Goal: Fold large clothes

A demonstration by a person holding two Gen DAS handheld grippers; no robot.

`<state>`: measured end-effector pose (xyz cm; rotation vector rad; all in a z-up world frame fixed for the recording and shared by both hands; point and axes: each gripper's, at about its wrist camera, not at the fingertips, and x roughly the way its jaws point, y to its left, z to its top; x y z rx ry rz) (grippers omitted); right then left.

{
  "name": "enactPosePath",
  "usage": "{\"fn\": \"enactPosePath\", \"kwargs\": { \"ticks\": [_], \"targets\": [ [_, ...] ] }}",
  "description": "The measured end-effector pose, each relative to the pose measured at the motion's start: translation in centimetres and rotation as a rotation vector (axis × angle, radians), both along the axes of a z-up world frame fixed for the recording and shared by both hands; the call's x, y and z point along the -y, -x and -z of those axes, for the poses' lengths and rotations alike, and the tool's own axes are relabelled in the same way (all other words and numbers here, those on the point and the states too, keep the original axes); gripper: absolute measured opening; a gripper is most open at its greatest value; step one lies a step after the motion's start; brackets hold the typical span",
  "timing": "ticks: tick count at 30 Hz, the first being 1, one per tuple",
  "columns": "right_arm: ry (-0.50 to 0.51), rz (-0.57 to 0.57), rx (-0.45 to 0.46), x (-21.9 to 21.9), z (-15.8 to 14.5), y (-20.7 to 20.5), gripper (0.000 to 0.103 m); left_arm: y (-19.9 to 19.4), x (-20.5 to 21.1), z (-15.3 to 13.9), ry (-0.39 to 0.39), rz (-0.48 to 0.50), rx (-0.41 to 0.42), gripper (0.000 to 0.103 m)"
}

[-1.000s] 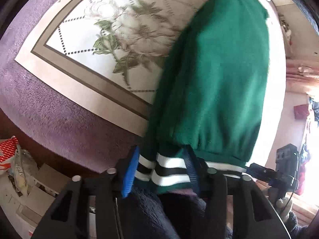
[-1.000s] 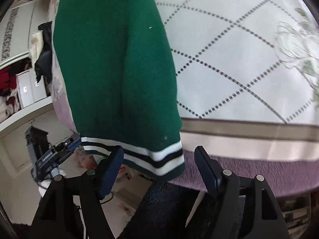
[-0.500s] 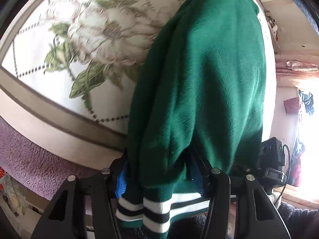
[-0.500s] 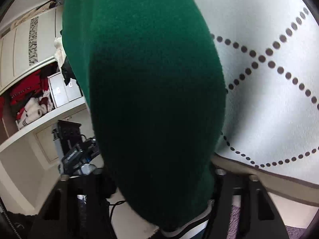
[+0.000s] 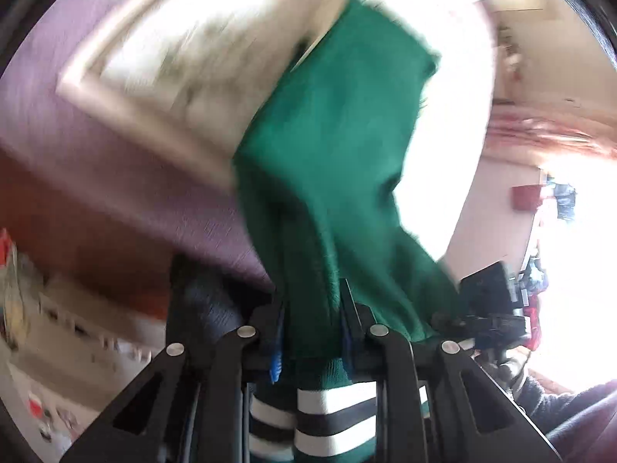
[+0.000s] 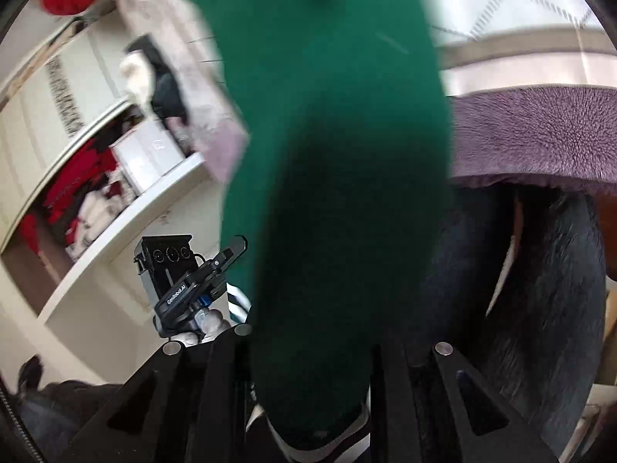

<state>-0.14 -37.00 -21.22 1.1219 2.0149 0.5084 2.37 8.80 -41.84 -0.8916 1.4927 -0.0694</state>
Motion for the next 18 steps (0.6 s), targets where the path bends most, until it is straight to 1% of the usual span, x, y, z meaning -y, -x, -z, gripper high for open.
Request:
{"fn": "enactPosePath", "kwargs": {
  "ticks": [2, 3, 4, 6, 7, 8, 9, 10, 11, 12, 13, 14, 16, 17, 18],
  "targets": [
    [-0.030, 0.070, 0.069, -0.2, -2.0, -3.9, 0.022, -4.1, -0.6, -1.6, -0.029, -0.012, 0.081, 0.020],
    [-0.035, 0.102, 0.098, -0.1, -2.3, -5.8, 0.022, -6.8, -0.7, -2.0, -0.045, -0.010, 0.130, 0.020],
    [-0.040, 0.131, 0.141, -0.2, -2.4, -8.4, 0.022, -9.0, -0.8, -2.0, -0.082, -0.007, 0.155, 0.020],
    [-0.011, 0.179, 0.209, 0.0, -2.0, -13.4, 0.022, -13.6, -1.6, -1.1, -0.101, -0.033, 0.212, 0.020],
    [-0.003, 0.195, 0.237, 0.1, -1.3, -16.0, 0.022, -15.4, -2.2, -0.1, -0.134, -0.042, 0.220, 0.020],
    [0.022, 0.216, 0.244, 1.2, -0.5, -18.6, 0.022, -16.9, -2.5, 0.9, -0.136, -0.056, 0.224, 0.020],
    [0.043, 0.263, 0.225, 1.6, 0.7, -21.1, 0.022, -18.9, -2.6, 2.1, -0.128, -0.063, 0.228, 0.020],
    [0.047, 0.288, 0.217, 1.6, 2.0, -23.3, 0.022, -21.6, -2.7, 3.7, -0.160, -0.055, 0.225, 0.020],
    [0.060, 0.283, 0.219, 1.4, 3.4, -25.3, 0.022, -23.5, -2.7, 4.9, -0.168, -0.049, 0.215, 0.020],
    [0.088, 0.288, 0.209, 2.6, 4.8, -26.5, 0.023, -25.6, -2.9, 6.8, -0.162, -0.046, 0.191, 0.020],
    [0.093, 0.302, 0.184, 4.2, 6.8, -27.7, 0.023, -27.2, -3.2, 8.4, -0.164, -0.051, 0.156, 0.020],
    [0.090, 0.305, 0.155, 4.2, 8.5, -28.9, 0.026, -28.2, -3.3, 9.4, -0.163, -0.053, 0.121, 0.021],
    [0.107, 0.311, 0.108, 4.6, 10.5, -30.7, 0.027, -30.2, -3.8, 11.7, -0.140, -0.054, 0.057, 0.022],
    [0.105, 0.314, 0.094, 4.4, 10.9, -31.7, 0.028, -30.5, -4.1, 12.2, -0.134, -0.058, 0.036, 0.023],
    [0.095, 0.314, 0.084, 3.6, 11.2, -31.9, 0.033, -30.6, -4.3, 12.0, -0.120, -0.072, 0.027, 0.023]
  ]
}}
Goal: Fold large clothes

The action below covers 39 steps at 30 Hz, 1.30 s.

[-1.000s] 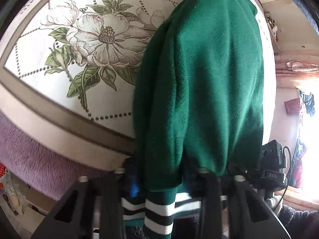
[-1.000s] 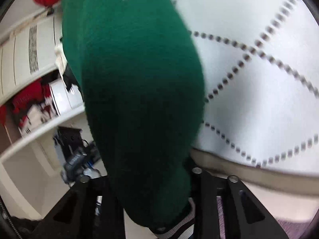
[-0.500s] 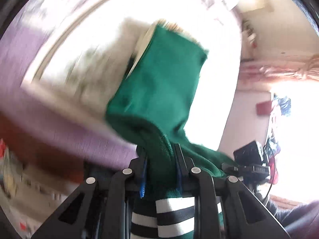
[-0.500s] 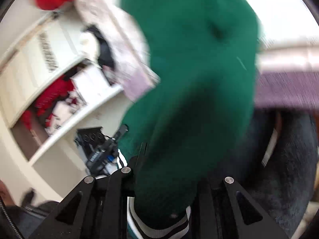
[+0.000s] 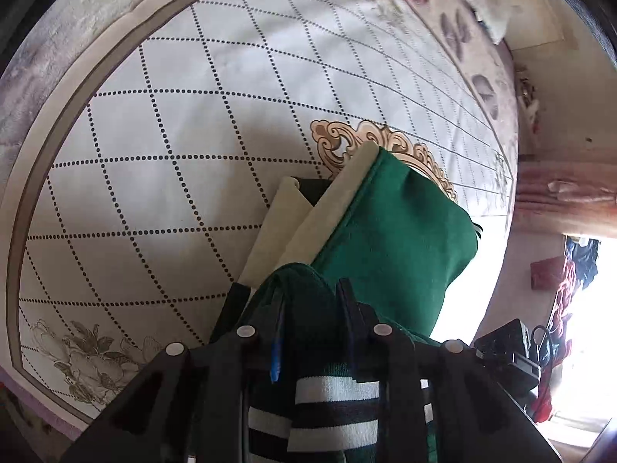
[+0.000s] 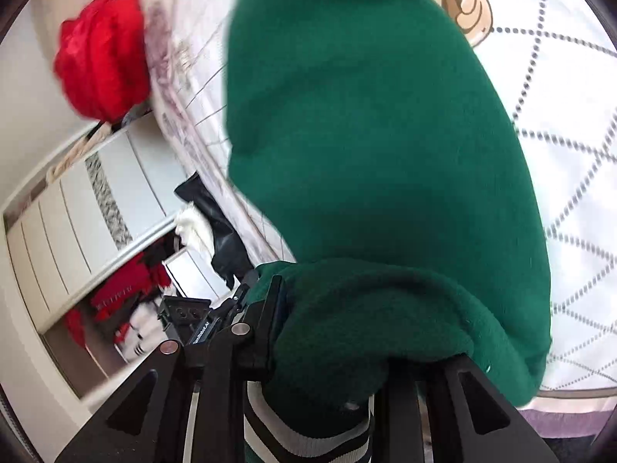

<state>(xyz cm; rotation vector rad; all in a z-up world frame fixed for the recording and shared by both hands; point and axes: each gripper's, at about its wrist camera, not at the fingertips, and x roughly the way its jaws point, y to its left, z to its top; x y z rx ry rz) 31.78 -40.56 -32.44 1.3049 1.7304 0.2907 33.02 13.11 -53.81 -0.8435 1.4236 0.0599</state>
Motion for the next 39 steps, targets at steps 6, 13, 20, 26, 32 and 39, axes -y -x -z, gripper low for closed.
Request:
{"fn": "enactPosePath", "kwargs": {
  "ticks": [6, 13, 20, 26, 32, 39],
  "targets": [
    [-0.046, 0.023, 0.149, 1.5, -3.3, -0.7, 0.091, 0.8, -0.8, -7.0, 0.039, -0.059, 0.184, 0.034],
    [0.313, -0.187, 0.431, 3.0, -12.0, -1.4, 0.091, 0.9, 0.4, -11.5, -0.140, 0.021, 0.306, 0.084],
    [0.556, -0.539, 0.496, 1.5, -6.7, -1.7, 0.092, 3.1, 4.0, -1.4, -0.426, 0.152, 0.092, 0.084],
    [0.373, -0.592, 0.430, 3.1, 4.1, -3.4, 0.097, 2.7, 1.8, 6.0, -0.287, 0.044, 0.037, 0.103],
    [0.369, -0.461, 0.501, 2.4, 3.9, -4.0, 0.072, 2.3, 0.3, 4.4, -0.357, 0.055, 0.045, 0.103],
    [0.341, 0.148, 0.250, 7.0, 2.3, 6.4, 0.044, 5.4, -1.7, -1.5, -0.493, 0.011, 0.121, 0.103]
  ]
}}
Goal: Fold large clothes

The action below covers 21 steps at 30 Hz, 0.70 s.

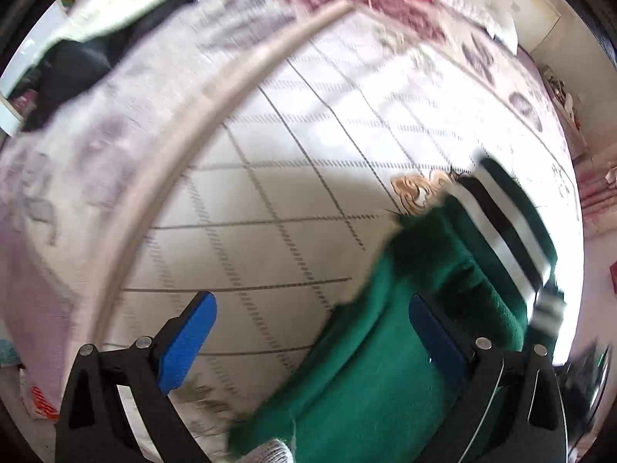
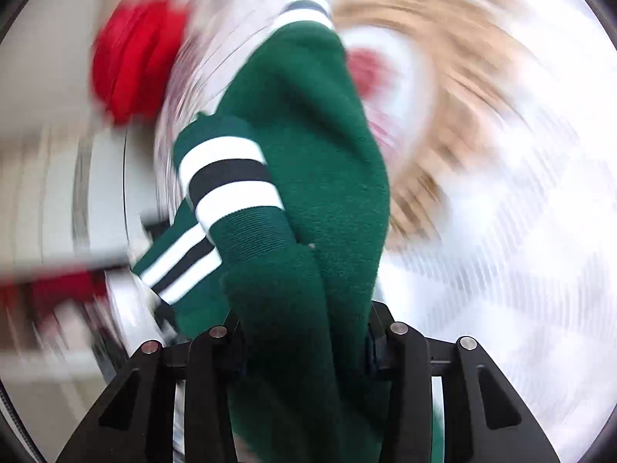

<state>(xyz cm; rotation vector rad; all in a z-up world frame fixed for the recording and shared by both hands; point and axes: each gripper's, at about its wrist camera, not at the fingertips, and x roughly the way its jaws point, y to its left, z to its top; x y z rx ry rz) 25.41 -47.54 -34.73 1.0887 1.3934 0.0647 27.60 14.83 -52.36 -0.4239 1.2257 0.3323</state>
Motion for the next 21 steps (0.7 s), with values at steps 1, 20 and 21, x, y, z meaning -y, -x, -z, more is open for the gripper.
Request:
{"fn": "enactPosePath", "kwargs": {
  "ticks": [1, 20, 21],
  "targets": [
    [-0.001, 0.025, -0.044, -0.1, -0.2, 2.6, 0.044, 1.4, -0.2, -1.1, -0.036, 0.000, 0.015, 0.103],
    [0.384, -0.827, 0.069, -6.7, -6.6, -2.1, 0.092, 13.6, 2.2, 3.8, -0.126, -0.067, -0.162, 0.103],
    [0.381, -0.853, 0.031, -7.1, -5.4, -2.9, 0.091, 13.7, 2.3, 3.9, -0.127, -0.073, -0.158, 0.103]
  ]
}}
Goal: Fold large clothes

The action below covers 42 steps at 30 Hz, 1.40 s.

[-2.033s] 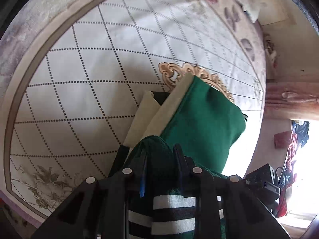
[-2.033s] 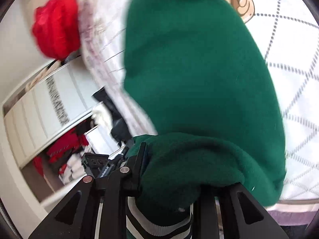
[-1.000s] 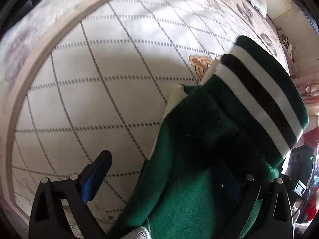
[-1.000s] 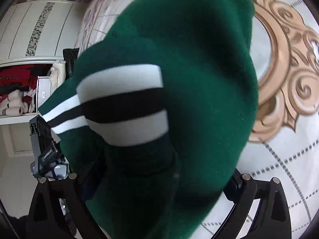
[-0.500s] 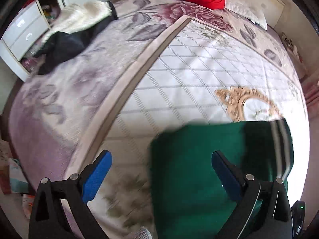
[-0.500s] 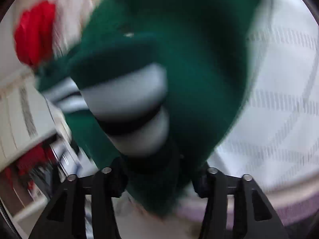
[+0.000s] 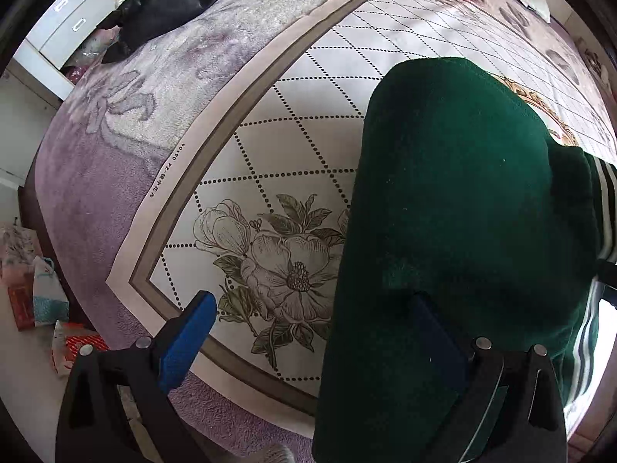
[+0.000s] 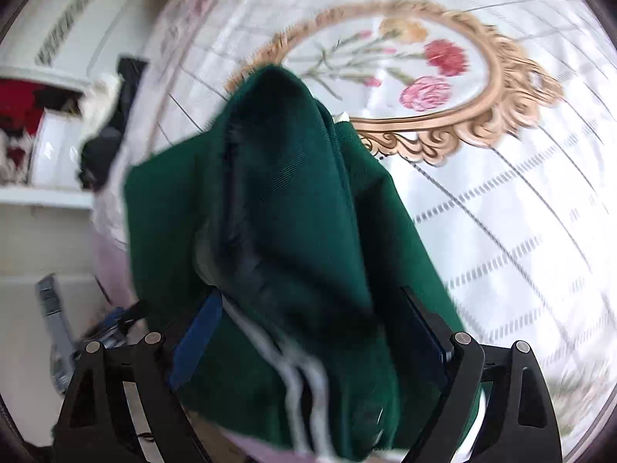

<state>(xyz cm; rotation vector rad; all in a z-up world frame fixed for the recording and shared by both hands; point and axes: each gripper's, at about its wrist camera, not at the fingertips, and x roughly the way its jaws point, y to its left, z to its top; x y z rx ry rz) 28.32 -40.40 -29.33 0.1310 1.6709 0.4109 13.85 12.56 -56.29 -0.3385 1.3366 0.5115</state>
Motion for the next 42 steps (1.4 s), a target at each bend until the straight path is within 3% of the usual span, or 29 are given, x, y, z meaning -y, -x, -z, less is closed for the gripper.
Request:
{"fn": "enactPosePath", "kwargs": {
  "ticks": [1, 2, 4, 6, 9, 15, 17, 22, 23, 25, 27, 28, 29, 30, 32, 33, 35, 38, 40, 42],
  "targets": [
    [-0.043, 0.001, -0.036, -0.4, 0.8, -0.3, 0.090, 0.1, 0.0, 0.0, 0.002, -0.004, 0.002, 0.103],
    [-0.059, -0.004, -0.026, -0.8, 0.8, -0.2, 0.081, 0.2, 0.0, -0.1, -0.003, -0.009, 0.001, 0.103],
    [-0.014, -0.062, 0.034, -1.8, -0.3, 0.6, 0.061, 0.5, 0.0, -0.4, -0.024, -0.012, -0.001, 0.103],
    [-0.010, -0.081, 0.033, -2.0, -1.5, 1.3, 0.033, 0.8, 0.1, -0.5, -0.050, -0.011, -0.011, 0.103],
    [-0.053, -0.056, -0.002, -1.8, -3.8, 2.7, 0.019, 1.3, 0.3, -0.6, -0.058, -0.016, -0.023, 0.103],
    [-0.107, 0.017, 0.016, -0.3, -10.7, 5.9, 0.013, 1.6, 1.1, -1.2, -0.091, -0.007, -0.042, 0.103],
    [-0.091, -0.054, 0.054, -0.3, -11.3, 6.4, 0.017, 1.5, 1.3, -1.1, -0.092, -0.003, -0.040, 0.103],
    [-0.033, -0.072, -0.034, 0.9, -4.6, 5.1, 0.041, 1.1, 2.0, -0.5, -0.096, 0.011, -0.046, 0.103],
    [-0.025, -0.059, -0.046, 1.0, -3.3, 4.6, 0.057, 1.0, 2.1, -0.5, -0.103, 0.015, -0.044, 0.103],
    [-0.066, -0.029, -0.076, 1.5, -1.0, 3.6, 0.063, 0.8, 2.2, -0.5, -0.112, 0.018, -0.042, 0.103],
    [-0.118, -0.032, -0.113, 1.4, 0.8, 3.2, 0.078, 0.6, 2.1, -0.3, -0.111, 0.011, -0.040, 0.103],
    [-0.161, -0.037, -0.127, 1.1, 1.4, 3.2, 0.078, 0.5, 2.0, -0.3, -0.114, 0.007, -0.040, 0.103],
    [-0.191, -0.036, -0.118, 0.9, 1.8, 3.2, 0.076, 0.5, 2.0, -0.3, -0.117, 0.005, -0.038, 0.103],
    [-0.180, -0.024, -0.102, 0.8, 1.6, 3.4, 0.063, 0.5, 2.0, -0.3, -0.123, 0.004, -0.038, 0.103],
    [-0.234, 0.041, -0.119, 1.1, 0.2, 4.0, 0.021, 0.5, 2.0, -0.8, -0.144, 0.004, -0.045, 0.103],
    [-0.265, 0.093, -0.113, 1.6, -1.5, 4.5, 0.016, 0.7, 2.0, -1.2, -0.148, 0.002, -0.047, 0.103],
    [-0.404, 0.213, -0.152, 2.8, -5.6, 5.9, 0.014, 1.3, 1.7, -2.5, -0.135, -0.017, -0.031, 0.103],
    [-0.537, 0.329, -0.179, 4.9, -10.9, 8.0, 0.013, 2.2, 1.2, -5.1, -0.087, -0.055, 0.025, 0.103],
    [-0.543, 0.376, -0.175, 7.2, -12.1, 8.6, 0.013, 2.1, 1.3, -6.2, -0.084, -0.058, 0.041, 0.103],
    [-0.362, 0.391, -0.125, 9.9, -11.1, 8.2, 0.013, 1.5, 2.0, -6.4, -0.104, -0.036, 0.040, 0.103]
  ]
}}
